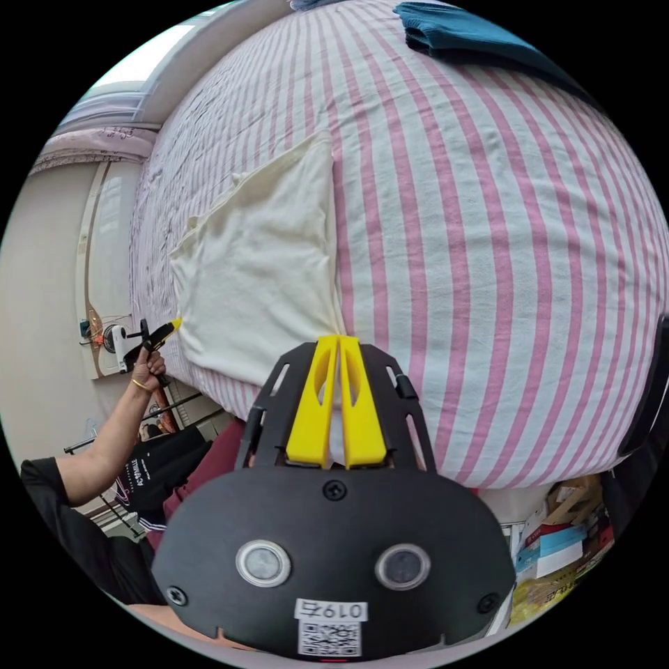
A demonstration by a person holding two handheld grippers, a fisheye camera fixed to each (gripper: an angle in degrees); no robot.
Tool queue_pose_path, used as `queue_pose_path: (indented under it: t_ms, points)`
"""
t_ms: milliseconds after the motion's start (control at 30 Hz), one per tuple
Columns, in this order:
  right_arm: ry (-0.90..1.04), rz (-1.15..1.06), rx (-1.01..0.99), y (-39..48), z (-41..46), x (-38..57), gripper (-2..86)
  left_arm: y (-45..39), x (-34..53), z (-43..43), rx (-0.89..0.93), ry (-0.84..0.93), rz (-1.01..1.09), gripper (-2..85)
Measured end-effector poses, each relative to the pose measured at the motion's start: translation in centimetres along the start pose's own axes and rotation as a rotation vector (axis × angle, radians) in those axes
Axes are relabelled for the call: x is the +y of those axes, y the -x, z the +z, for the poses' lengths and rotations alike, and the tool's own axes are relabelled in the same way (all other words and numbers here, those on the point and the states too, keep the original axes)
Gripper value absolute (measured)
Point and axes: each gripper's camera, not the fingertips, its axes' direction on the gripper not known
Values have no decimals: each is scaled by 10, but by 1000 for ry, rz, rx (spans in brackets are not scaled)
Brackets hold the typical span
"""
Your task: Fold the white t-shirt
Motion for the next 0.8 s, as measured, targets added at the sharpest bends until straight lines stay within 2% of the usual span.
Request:
queue_pose_path:
  t_ms: [133, 333, 467, 633, 800]
  points:
    - [12, 0, -13, 12, -2, -1, 37, 13, -11, 2, 70, 56, -11, 38]
    - [-44, -43, -22, 33, -28, 1, 49, 35, -29, -30, 145, -43, -14, 67]
    - [-134, -91, 10, 58, -44, -12, 48, 24, -71, -49, 108, -110, 56, 75]
    - [-205, -39, 17, 79, -53, -49, 55, 7, -129, -38, 43, -54, 118, 90]
    - [-184, -23, -17, 90, -53, -75, 65, 16, -159, -33, 146, -38, 71, 102]
